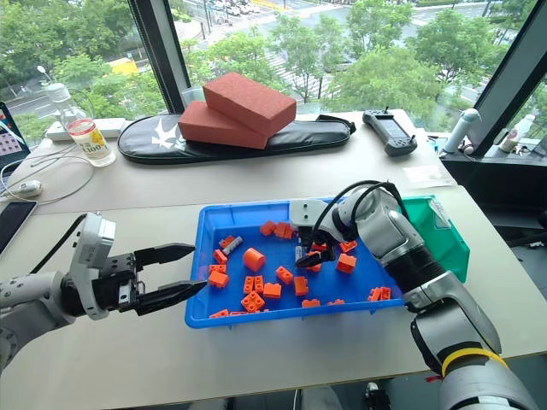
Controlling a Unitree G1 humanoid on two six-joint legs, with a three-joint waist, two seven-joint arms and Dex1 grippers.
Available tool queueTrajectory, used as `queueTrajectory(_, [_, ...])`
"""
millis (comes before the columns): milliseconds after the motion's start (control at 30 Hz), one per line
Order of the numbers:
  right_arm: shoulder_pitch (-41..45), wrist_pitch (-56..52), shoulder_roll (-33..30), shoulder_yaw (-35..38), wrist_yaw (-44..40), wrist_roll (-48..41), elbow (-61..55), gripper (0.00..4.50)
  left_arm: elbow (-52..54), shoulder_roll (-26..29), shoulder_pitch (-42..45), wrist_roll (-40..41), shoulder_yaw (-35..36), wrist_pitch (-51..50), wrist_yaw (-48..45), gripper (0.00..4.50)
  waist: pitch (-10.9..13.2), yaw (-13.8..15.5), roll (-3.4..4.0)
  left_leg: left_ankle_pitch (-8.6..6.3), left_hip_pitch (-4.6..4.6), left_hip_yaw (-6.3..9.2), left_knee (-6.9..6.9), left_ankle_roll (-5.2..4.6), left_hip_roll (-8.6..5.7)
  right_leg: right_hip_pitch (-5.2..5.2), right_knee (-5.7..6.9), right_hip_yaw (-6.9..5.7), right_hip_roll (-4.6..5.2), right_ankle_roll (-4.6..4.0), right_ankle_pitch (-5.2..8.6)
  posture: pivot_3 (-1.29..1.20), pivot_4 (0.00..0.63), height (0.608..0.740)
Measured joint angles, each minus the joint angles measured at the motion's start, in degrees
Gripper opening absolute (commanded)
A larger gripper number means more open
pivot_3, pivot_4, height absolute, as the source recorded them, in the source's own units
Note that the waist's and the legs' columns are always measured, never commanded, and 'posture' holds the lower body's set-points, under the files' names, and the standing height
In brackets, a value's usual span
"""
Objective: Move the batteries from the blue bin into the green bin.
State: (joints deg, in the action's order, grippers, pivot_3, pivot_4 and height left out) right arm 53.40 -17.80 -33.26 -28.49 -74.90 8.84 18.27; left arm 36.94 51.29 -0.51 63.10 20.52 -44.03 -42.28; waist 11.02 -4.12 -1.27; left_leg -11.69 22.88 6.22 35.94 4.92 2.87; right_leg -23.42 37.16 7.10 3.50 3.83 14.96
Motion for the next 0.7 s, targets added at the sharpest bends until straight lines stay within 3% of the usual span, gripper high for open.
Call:
queueTrajectory(233, [-0.2, 0.0, 0.1, -0.2, -1.2, 1.1, 0.7, 4.49, 0.5, -0.1, -0.3, 0.0, 0.0, 0.0, 0.5, 4.5, 0.0, 0.0, 0.0, 0.0, -0.01, 0.0, 0.0, 0.0, 0.0, 0.0, 0.0, 0.0, 0.0, 0.0, 0.0, 0.0, 0.15, 0.74])
queueTrajectory(267, [-0.2, 0.0, 0.1, -0.2, -1.5, 1.1, 0.7, 3.99, 0.5, -0.1, -0.3, 0.0, 0.0, 0.0, 0.6, 4.5, 0.0, 0.0, 0.0, 0.0, -0.01, 0.0, 0.0, 0.0, 0.0, 0.0, 0.0, 0.0, 0.0, 0.0, 0.0, 0.0, 0.15, 0.74])
queueTrajectory(433, [-0.6, 0.0, -0.2, -0.2, -2.8, 1.3, 0.2, 2.51, 0.6, -0.1, -0.3, 0.0, 0.0, 0.0, 0.8, 4.5, 0.0, 0.0, 0.0, 0.0, -0.01, 0.0, 0.0, 0.0, 0.0, 0.01, 0.0, 0.0, 0.0, 0.0, 0.0, 0.0, 0.15, 0.74])
queueTrajectory(700, [-1.4, -0.7, -0.4, -0.2, -3.8, 1.5, -1.9, 2.5, 0.6, -0.1, -0.2, 0.0, 0.0, 0.0, 0.8, 4.5, 0.0, 0.0, 0.0, 0.0, -0.02, 0.0, 0.0, 0.0, 0.0, 0.02, 0.0, 0.0, 0.0, 0.0, 0.0, 0.0, 0.15, 0.74])
